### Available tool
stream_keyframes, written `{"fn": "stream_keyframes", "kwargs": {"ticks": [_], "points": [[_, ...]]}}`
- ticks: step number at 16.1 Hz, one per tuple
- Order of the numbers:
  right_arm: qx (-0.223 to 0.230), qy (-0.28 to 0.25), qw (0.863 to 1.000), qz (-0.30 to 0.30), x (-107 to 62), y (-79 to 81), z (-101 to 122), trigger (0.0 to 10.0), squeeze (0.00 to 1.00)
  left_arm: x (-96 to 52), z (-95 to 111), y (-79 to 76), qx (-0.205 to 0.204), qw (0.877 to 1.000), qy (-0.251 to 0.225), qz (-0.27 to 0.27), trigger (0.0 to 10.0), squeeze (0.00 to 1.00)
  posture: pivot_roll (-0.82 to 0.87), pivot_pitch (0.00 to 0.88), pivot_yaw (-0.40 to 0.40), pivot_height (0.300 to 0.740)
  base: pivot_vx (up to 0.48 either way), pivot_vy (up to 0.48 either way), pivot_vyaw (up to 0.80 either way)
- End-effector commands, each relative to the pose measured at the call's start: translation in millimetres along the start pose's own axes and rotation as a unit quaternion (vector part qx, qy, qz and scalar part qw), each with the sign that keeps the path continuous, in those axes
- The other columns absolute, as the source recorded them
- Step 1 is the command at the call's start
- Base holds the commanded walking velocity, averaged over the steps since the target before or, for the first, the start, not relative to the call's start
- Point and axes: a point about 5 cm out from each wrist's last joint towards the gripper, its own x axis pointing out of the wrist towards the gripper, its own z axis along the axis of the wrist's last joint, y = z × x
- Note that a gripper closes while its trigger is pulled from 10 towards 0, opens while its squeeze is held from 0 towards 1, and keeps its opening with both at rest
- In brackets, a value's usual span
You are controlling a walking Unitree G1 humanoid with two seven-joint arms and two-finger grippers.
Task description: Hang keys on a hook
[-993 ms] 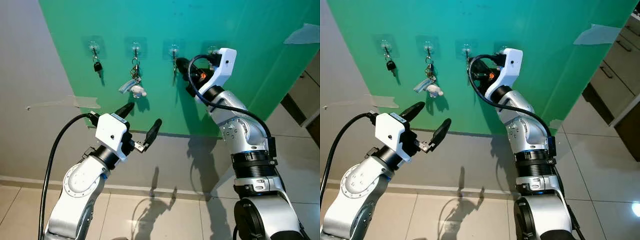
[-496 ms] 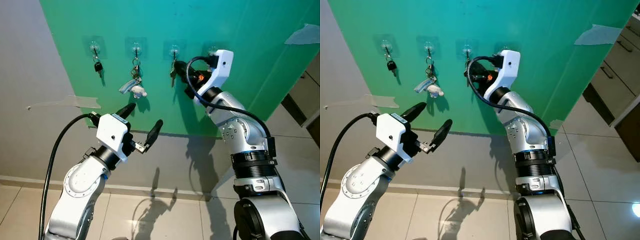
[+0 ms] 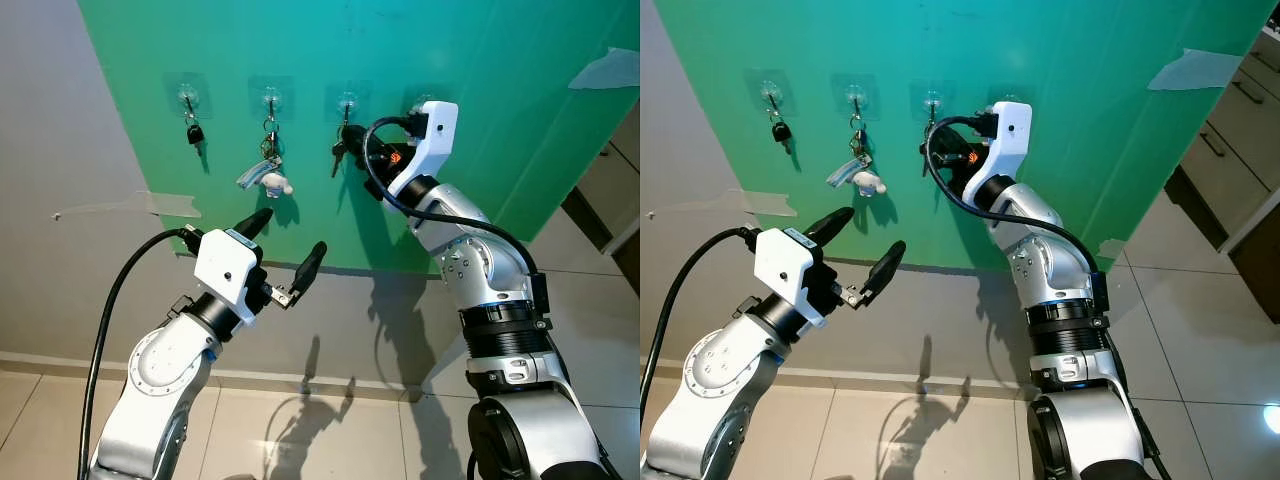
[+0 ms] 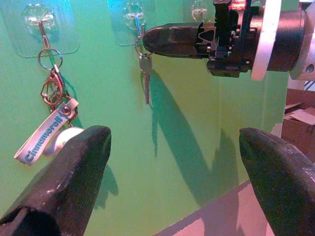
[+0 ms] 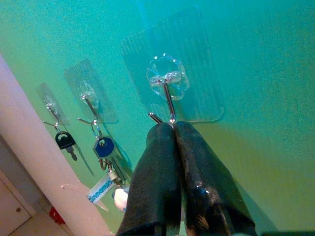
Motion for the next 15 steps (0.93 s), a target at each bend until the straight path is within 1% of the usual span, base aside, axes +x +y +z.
{"fn": "stream_keyframes", "kwargs": {"ticks": [1, 2, 4, 7, 8, 9, 10, 12, 14, 15], "points": [[-0.006, 0.006, 1.000, -0.007, -2.8, -3.0, -2.1, 10.0, 0.20, 1.6, 6.0, -2.7, 0.005, 1.000, -0.011, -0.008, 10.0, 0.00, 0.05, 0.010, -0.049, 0.740, 0.000, 0.000, 0.00], [-0.005, 0.004, 1.000, -0.008, -3.3, -3.1, -2.1, 10.0, 1.00, 1.4, 5.9, -2.3, 0.006, 1.000, -0.011, -0.008, 10.0, 0.00, 0.05, 0.010, -0.045, 0.740, 0.000, 0.000, 0.00], [-0.001, -0.002, 1.000, -0.008, -3.7, -2.7, -1.1, 10.0, 1.00, 1.3, 6.1, -1.5, 0.008, 1.000, -0.012, -0.005, 10.0, 0.00, 0.05, 0.008, -0.045, 0.740, 0.000, 0.000, 0.00], [0.002, -0.024, 1.000, -0.008, -9.4, -3.2, 4.0, 10.0, 1.00, 1.3, 7.5, 3.9, 0.017, 0.999, -0.019, 0.021, 10.0, 0.00, 0.05, 0.002, -0.048, 0.740, 0.000, 0.000, 0.00], [0.006, -0.038, 0.999, -0.009, -19.3, -4.7, 6.7, 10.0, 1.00, -0.4, 4.4, 5.3, 0.016, 0.999, -0.010, 0.031, 10.0, 0.00, 0.04, 0.000, -0.049, 0.740, 0.000, 0.000, 0.00], [0.007, -0.044, 0.999, -0.009, -24.6, -5.1, 7.9, 10.0, 0.98, -1.4, 2.3, 5.8, 0.016, 0.999, -0.002, 0.037, 10.0, 0.00, 0.04, 0.000, -0.050, 0.740, 0.000, 0.000, 0.00], [0.001, -0.055, 0.998, -0.011, -36.2, -6.0, 9.9, 10.0, 0.00, -3.7, -2.6, 6.3, 0.014, 0.999, 0.012, 0.048, 10.0, 0.00, 0.04, 0.000, -0.050, 0.740, 0.000, 0.000, 0.00], [-0.013, -0.063, 0.998, -0.029, -55.7, -8.8, 9.4, 10.0, 0.00, -9.5, -14.2, 5.9, 0.020, 0.997, 0.034, 0.066, 10.0, 0.00, 0.04, 0.000, -0.051, 0.740, 0.000, 0.000, 0.00], [-0.022, -0.063, 0.996, -0.065, -76.9, -12.6, 4.6, 10.0, 0.00, -14.8, -27.8, 7.8, 0.022, 0.994, 0.069, 0.076, 10.0, 0.00, 0.02, 0.000, -0.042, 0.740, 0.000, 0.000, 0.00], [-0.027, -0.059, 0.995, -0.081, -83.8, -15.3, 0.7, 10.0, 0.00, -15.4, -32.0, 9.4, 0.018, 0.993, 0.084, 0.083, 10.0, 0.00, 0.02, 0.000, -0.037, 0.740, 0.000, 0.000, 0.00]]}}
